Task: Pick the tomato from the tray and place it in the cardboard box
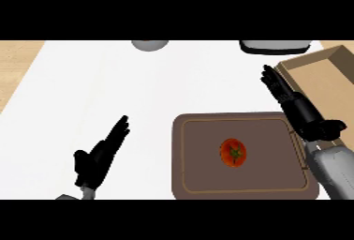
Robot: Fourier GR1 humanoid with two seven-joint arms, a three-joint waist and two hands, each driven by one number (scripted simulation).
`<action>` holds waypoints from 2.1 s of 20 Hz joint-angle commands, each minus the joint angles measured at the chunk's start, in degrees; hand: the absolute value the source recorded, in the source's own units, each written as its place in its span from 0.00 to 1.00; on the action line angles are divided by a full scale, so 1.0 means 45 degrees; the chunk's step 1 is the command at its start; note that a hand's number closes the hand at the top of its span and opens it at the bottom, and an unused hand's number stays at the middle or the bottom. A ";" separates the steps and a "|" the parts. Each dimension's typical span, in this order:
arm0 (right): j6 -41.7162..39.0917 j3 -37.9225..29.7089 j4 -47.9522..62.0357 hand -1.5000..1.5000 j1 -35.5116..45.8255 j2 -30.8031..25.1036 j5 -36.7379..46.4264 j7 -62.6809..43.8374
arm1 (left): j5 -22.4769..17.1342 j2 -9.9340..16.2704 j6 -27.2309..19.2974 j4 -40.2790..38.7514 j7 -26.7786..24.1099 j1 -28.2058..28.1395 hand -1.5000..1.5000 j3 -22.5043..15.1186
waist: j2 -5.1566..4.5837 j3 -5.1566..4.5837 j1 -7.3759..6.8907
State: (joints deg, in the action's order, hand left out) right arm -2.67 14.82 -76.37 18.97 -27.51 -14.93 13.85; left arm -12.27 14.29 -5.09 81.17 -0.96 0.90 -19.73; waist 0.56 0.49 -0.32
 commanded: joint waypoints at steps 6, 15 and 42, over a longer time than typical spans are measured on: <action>0.1266 -0.4861 0.0730 1.00 -0.2556 0.0573 -0.3445 0.2679 | -0.0722 0.0533 -0.2160 0.1430 0.0056 0.0941 0.50 0.3350 | 0.0051 0.0002 0.0591; 0.2108 -0.4579 0.2408 0.00 -0.4624 -0.0347 0.0396 0.7652 | -0.1099 0.0666 -0.2052 0.2793 0.2006 0.0842 0.50 0.3379 | -0.0103 -0.0095 0.0090; -0.0206 -0.0741 -0.8576 0.00 -0.6261 -0.2168 0.5108 -0.5260 | -0.0345 -0.0148 -0.1687 0.2959 0.2384 0.1009 0.50 0.3909 | -0.0110 -0.0111 0.0096</action>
State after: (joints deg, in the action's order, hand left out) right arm -3.75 9.79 -112.16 -8.26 -40.47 3.45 -5.04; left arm -14.34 14.13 -13.05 93.24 9.13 6.03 -2.89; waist 0.07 -0.05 0.19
